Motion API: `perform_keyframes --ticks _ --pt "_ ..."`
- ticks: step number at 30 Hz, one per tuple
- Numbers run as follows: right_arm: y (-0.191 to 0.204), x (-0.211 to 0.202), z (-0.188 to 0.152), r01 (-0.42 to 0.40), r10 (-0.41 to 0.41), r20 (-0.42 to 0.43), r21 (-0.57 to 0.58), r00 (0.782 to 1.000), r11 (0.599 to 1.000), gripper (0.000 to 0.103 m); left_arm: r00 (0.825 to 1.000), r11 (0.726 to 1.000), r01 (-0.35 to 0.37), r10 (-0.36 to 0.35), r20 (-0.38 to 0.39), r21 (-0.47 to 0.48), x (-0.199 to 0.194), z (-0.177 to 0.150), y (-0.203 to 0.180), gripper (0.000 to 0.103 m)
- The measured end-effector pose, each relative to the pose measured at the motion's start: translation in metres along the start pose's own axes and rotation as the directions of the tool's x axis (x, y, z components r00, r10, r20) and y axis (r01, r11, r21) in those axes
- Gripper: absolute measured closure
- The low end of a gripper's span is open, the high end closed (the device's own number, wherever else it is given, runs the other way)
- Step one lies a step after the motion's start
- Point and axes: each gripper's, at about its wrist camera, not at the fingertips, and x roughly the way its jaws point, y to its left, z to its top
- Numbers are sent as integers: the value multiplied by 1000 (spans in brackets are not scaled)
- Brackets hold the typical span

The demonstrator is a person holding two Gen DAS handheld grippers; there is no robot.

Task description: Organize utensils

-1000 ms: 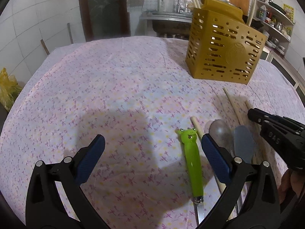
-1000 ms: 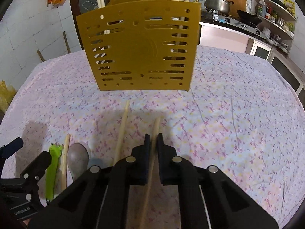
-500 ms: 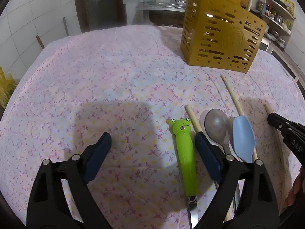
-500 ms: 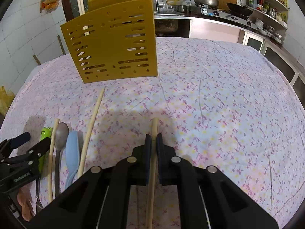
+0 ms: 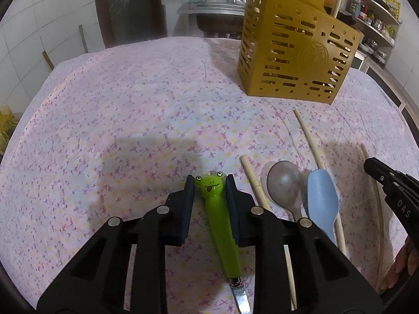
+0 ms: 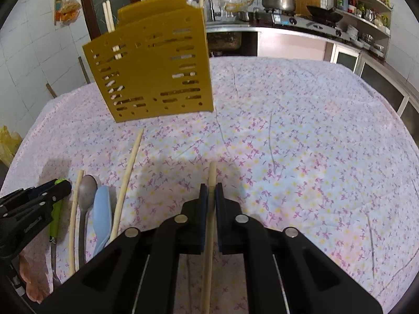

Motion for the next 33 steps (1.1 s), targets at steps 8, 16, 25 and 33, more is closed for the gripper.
perform_keyframes --ticks 8,16,25,33 --pt "-8 -33 10 -26 24 103 23 994 999 97 996 1000 16 -15 88 -16 -28 1 -1 81" --pt "-10 -78 12 -41 39 251 4 967 999 97 969 1000 15 -11 247 -13 -80 3 2 81" --pt "-7 -111 0 -44 49 358 -22 933 999 97 927 1000 5 -6 376 4 -123 -8 -1 81" --pt "-9 -139 -10 -27 37 462 -29 886 999 97 889 1000 -18 6 457 23 -145 -24 -5 81"
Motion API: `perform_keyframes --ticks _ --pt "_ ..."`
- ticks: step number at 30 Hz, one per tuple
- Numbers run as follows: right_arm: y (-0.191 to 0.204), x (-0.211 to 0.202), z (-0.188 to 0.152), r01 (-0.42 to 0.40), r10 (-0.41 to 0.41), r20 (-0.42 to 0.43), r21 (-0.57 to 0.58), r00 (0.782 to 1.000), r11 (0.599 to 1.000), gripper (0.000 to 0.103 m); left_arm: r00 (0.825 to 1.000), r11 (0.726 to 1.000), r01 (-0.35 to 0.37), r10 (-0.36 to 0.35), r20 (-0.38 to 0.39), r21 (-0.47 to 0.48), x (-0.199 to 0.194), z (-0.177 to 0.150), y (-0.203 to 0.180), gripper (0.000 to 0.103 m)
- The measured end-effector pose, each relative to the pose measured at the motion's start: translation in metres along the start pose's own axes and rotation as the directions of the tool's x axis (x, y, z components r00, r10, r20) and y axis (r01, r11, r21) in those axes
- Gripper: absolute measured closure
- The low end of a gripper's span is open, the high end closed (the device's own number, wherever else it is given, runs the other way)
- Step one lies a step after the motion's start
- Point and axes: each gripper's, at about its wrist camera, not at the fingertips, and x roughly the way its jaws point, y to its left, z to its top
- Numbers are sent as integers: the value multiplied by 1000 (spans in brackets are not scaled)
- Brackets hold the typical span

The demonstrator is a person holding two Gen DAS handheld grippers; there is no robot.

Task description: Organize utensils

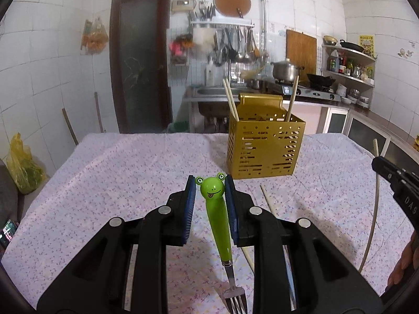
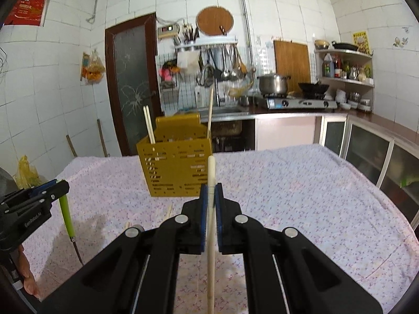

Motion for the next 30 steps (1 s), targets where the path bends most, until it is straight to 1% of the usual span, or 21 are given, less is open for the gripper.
perform_keyframes --ticks 5,13,18,22,25,28,30 --pt "-4 -11 2 7 -8 50 5 999 1000 97 999 1000 -4 4 38 7 -11 -1 2 81" --pt "-4 -15 2 -7 5 78 20 997 1000 97 998 1000 8 -8 61 -1 -18 -3 1 82" --pt "-6 -20 7 -13 10 112 25 994 1000 97 997 1000 18 -18 82 -3 -24 -2 3 82" --pt "-6 -17 19 -22 19 137 20 990 1000 97 994 1000 29 -30 107 2 -28 8 2 82" --pt "-4 -9 29 -23 21 150 13 989 1000 97 992 999 42 -41 122 -1 -23 20 1 82" --pt "-1 1 45 -31 28 173 15 984 999 97 990 999 47 -46 135 -2 -12 39 0 82" --pt "3 5 57 -31 31 196 -1 980 1000 97 986 998 63 -61 154 -7 -6 59 -1 82"
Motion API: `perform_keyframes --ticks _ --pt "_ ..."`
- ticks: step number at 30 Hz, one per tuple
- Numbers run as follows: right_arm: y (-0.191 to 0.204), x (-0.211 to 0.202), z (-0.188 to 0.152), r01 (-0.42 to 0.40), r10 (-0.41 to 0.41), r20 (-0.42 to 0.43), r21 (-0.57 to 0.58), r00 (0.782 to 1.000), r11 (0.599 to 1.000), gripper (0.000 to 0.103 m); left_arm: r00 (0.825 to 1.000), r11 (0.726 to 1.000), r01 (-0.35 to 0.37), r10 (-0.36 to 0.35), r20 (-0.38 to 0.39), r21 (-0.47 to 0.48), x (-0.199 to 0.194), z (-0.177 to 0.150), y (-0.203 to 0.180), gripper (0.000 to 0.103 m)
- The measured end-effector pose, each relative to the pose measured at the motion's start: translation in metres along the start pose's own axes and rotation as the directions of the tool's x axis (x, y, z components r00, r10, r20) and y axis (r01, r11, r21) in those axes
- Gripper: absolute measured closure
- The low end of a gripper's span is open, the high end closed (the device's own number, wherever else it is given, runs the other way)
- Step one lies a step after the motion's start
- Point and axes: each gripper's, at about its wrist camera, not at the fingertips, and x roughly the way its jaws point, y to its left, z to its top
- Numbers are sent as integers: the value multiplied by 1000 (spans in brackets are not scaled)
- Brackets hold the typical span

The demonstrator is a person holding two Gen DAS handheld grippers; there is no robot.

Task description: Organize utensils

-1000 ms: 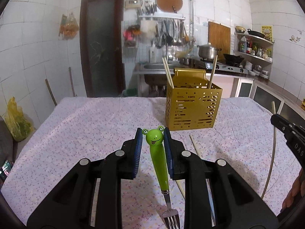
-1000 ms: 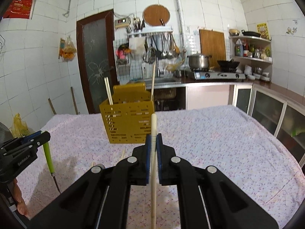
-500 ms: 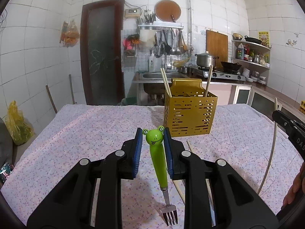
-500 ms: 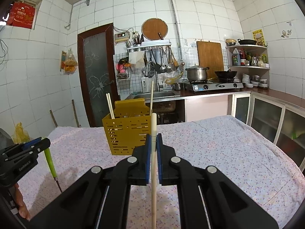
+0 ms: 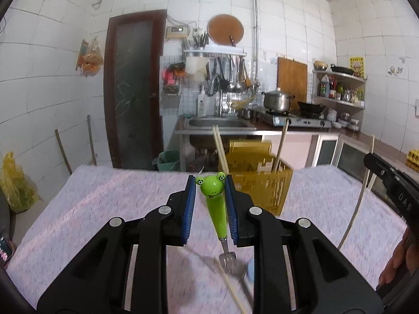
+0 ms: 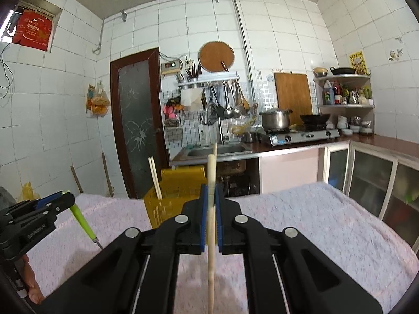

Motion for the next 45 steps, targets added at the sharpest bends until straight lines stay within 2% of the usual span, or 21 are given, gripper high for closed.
perform_keyframes --ticks 6,12,16,21,25,30,34,35,36,37,38,39,45 --pt "7 32 47 -22 23 77 -14 997 1000 97 996 1000 27 -28 87 10 20 59 -12 82" --pt "17 69 94 -39 41 170 -15 985 999 97 980 999 29 -33 194 26 46 117 -27 82" --pt "21 101 113 -47 50 190 -18 980 999 97 978 999 43 -47 204 24 71 136 -33 82" --pt "16 149 101 -51 51 164 -1 985 999 97 984 999 35 -42 173 39 120 126 -35 82" --pt "8 182 70 -46 46 88 2 995 999 97 994 999 31 -34 105 36 156 101 -29 82" --pt "0 201 37 -29 29 -6 6 1000 1000 97 1000 1000 13 -13 21 19 189 76 -20 81" --pt "-2 202 31 -12 12 -80 -9 997 1000 96 998 1000 3 -3 -56 -7 196 68 -10 81" --pt "-3 199 31 -2 1 -101 -13 995 1000 95 998 1000 -5 5 -64 -9 194 68 -6 76" --pt "-5 195 32 10 -11 -121 -11 993 1000 89 997 1000 -20 19 -73 -11 190 69 -3 70" --pt "-7 191 32 19 -20 -133 -6 991 1000 66 996 1000 -27 26 -80 -14 185 68 1 53" --pt "-11 182 33 31 -29 -142 12 989 999 53 995 999 -35 33 -91 -23 177 69 7 40" --pt "-14 176 33 38 -35 -145 21 989 999 44 994 999 -42 39 -98 -33 169 69 13 37" --pt "-25 130 20 77 -64 -235 44 970 996 43 982 995 -102 97 -161 -21 119 57 42 13"
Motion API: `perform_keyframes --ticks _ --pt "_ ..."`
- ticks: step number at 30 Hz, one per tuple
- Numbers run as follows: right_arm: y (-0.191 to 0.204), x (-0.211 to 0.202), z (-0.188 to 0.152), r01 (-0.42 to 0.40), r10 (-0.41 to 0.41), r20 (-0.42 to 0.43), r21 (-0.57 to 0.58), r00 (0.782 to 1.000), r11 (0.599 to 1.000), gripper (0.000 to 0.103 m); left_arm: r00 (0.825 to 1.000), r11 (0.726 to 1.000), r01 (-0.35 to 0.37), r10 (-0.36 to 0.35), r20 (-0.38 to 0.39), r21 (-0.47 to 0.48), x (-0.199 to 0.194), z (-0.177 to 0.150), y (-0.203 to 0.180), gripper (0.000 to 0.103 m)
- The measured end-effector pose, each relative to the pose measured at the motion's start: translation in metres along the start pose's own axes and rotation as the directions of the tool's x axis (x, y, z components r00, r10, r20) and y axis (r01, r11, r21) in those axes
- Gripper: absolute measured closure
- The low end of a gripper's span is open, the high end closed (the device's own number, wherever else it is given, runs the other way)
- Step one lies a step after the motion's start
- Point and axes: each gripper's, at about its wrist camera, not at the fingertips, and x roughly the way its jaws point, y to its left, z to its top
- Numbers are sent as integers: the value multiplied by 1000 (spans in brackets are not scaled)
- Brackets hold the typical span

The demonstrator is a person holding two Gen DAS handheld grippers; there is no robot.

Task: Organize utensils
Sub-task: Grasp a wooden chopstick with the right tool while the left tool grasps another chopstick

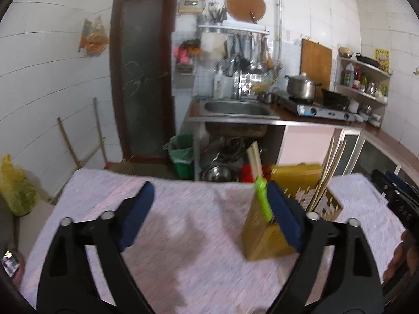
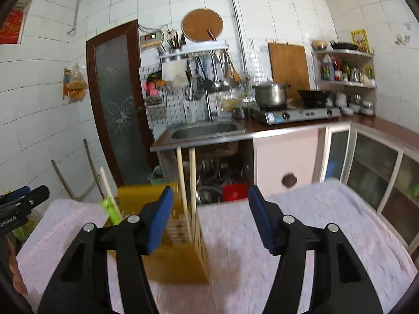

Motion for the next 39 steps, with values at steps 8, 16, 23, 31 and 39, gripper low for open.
perform_keyframes --ticks 8,16,23,31,39 --pt "11 -12 -60 -5 4 -178 -7 984 1000 43 993 999 -49 50 -112 5 -25 -69 32 5" --pt "42 17 -122 -12 -11 -321 -71 947 997 43 964 996 -91 83 -253 -18 0 -138 47 5" --pt "71 43 -149 -46 -5 -411 -114 912 992 45 944 993 -117 107 -312 -14 20 -155 48 5" --pt "88 59 -157 -83 11 -479 -129 878 988 93 939 995 -99 83 -333 -31 22 -157 38 5" --pt "45 38 -154 -52 7 -473 -81 881 995 97 933 999 -50 38 -358 -23 21 -163 9 5"
